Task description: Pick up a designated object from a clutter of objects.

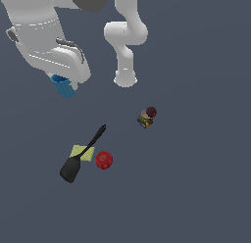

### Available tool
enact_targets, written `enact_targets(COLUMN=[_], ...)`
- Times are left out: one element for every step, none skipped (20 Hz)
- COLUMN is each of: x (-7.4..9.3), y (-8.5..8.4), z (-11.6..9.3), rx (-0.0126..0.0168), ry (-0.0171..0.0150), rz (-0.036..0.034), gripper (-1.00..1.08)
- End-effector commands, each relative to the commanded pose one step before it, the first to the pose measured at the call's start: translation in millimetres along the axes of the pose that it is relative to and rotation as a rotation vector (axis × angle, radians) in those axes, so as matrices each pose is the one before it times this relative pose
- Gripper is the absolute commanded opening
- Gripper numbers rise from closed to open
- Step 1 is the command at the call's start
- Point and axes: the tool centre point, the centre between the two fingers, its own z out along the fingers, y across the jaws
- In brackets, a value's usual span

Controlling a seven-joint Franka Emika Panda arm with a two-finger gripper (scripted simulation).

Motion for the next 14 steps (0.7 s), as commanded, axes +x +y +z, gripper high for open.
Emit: enact_targets(x=[8.27,2.97,2.82,2.62,2.44,2.26,2.11,1.89,1.8,1.64,1.48,1.32,1.17,1.02], y=[9.31,2.82,2.95,2.71,2.47,2.25,2.06,1.46,1.71,1.54,1.38,1.21,1.05,0.88], z=[-19.23,-6.48,-5.94,-5.46,-5.01,-4.58,-4.21,-3.91,-3.52,-3.18,-2.84,-2.52,-2.19,-1.87], rx=[-0.00018,-0.00063,0.0,0.0,0.0,0.0,0.0,-0.00062,0.0,0.0,0.0,0.0,0.0,0.0], ry=[-0.00001,0.00013,0.0,0.0,0.0,0.0,0.0,0.00013,0.0,0.0,0.0,0.0,0.0,0.0], rz=[-0.00067,-0.00024,0.0,0.0,0.0,0.0,0.0,-0.00029,0.0,0.0,0.0,0.0,0.0,0.0], gripper=[-1.0,-1.0,-1.0,-1.0,-1.0,-1.0,-1.0,-1.0,-1.0,-1.0,-1.0,-1.0,-1.0,-1.0])
